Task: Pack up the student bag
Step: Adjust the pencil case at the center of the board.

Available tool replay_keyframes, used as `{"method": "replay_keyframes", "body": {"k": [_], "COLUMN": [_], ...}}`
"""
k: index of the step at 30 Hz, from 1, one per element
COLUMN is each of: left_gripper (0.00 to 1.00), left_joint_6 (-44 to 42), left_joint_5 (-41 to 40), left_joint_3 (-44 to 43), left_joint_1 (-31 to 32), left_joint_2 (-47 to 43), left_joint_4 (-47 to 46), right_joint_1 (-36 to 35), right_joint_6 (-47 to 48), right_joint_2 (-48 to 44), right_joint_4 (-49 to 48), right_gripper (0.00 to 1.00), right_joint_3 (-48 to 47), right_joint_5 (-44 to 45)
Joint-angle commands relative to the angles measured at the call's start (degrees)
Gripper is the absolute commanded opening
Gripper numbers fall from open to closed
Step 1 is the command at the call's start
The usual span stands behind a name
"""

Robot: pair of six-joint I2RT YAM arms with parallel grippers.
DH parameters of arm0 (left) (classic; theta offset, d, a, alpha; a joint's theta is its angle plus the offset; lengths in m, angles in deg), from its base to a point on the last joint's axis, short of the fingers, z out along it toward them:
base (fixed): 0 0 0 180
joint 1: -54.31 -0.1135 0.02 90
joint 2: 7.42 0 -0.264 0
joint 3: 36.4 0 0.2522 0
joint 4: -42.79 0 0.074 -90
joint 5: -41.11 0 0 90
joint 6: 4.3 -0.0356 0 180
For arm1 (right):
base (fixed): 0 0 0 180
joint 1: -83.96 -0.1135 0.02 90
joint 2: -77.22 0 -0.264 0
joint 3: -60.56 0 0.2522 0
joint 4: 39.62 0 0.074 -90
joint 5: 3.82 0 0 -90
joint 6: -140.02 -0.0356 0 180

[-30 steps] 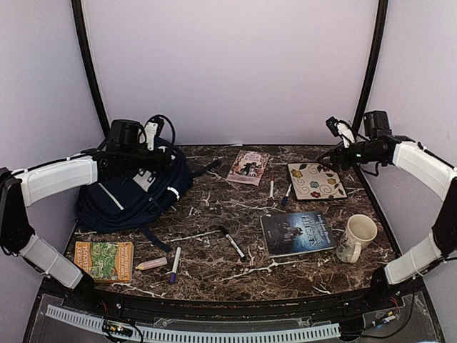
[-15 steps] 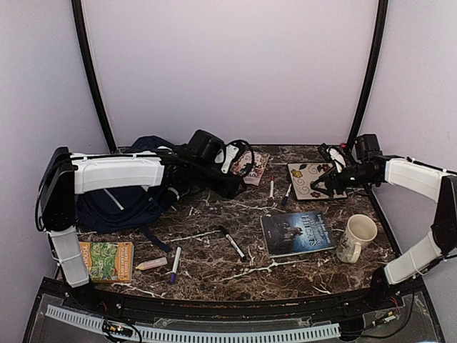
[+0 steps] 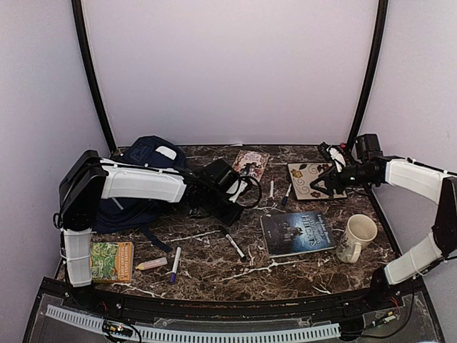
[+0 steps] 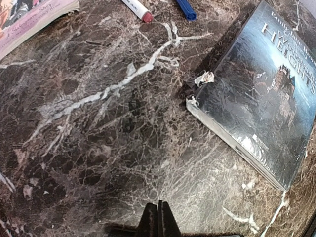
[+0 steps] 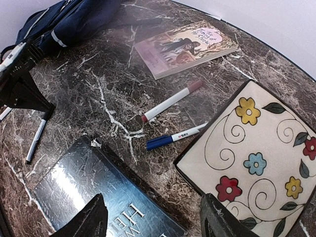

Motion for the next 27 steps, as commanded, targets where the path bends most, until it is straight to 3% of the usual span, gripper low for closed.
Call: {"method": "replay_keyframes", "body": {"k": [1,15,27], "left_gripper": [0.00,0.00,0.00], "left_joint_6": [-1.4,-2.3,2.7], "left_joint_5": [1.8,2.9,-2.3], "left_joint_3": [-2.0,1.1,17.2], "left_joint_1": [1.8,5.8,6.2], "left_joint_2": [2.7,3.6,-7.5], "left_joint_4": [2.5,8.7,11.4], "right_joint_1": [-0.6,-0.8,-1.4], "right_joint_6": [0.9,1.1,1.1], "right_joint_2": [0.9,2.4,3.2], "right_joint_4": [-0.7,-0.5,-0.2], "right_gripper": [0.64,0.65,0.66], "right_joint_3": [-0.3,-0.5,-0.6], "right_joint_5": [-0.8,-0.8,-1.2]}}
